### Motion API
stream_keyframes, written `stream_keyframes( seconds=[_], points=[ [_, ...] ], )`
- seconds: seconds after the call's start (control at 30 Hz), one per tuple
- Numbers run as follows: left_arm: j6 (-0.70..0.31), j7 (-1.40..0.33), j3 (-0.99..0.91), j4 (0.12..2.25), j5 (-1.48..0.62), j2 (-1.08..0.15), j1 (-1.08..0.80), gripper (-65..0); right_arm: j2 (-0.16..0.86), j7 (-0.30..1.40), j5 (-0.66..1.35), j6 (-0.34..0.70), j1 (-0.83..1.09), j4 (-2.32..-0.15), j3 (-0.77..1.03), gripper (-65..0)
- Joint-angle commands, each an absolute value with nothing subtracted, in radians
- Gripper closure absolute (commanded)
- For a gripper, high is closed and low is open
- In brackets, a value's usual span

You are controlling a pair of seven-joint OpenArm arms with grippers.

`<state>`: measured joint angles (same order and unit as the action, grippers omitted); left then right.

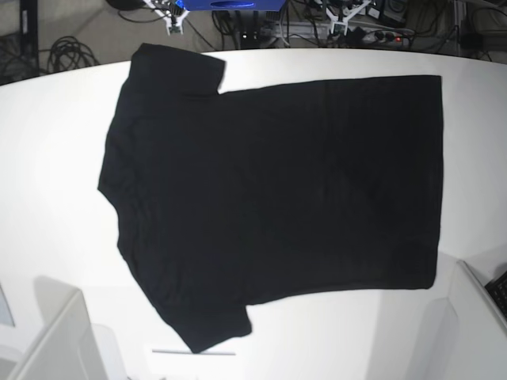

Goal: Fold the T-shirt properly

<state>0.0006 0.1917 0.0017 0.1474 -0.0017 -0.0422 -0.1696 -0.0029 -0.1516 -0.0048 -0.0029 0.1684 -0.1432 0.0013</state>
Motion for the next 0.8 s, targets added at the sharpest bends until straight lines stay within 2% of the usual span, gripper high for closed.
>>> stream_keyframes(
  seconds=[0.0,0.63,0.7,0.77],
  points=[
    [0.005,0.196,0.004,0.147,-0.005,-0.045,-0.179,-38.7,-0.001,-0.150,-0.005,-0.008,0.186,-0.142,0.005,0.0],
    [0.005,0.197,0.002,0.153,-0.005,-0.045,-0.199,-38.7,0.007,-0.145,0.004,-0.007,0.189,-0.176,-0.002,0.0],
    [0.005,0.197,0.002,0.153,-0.005,-0.045,-0.199,-36.4,0.007,-0.143,0.004,-0.007,0.189,-0.176,-0.002,0.0],
    [0.005,0.197,0.002,0.153,-0.005,-0.045,-0.199,-30.4,0.007,-0.143,0.004,-0.007,0.186,-0.173,-0.004,0.0]
  ],
)
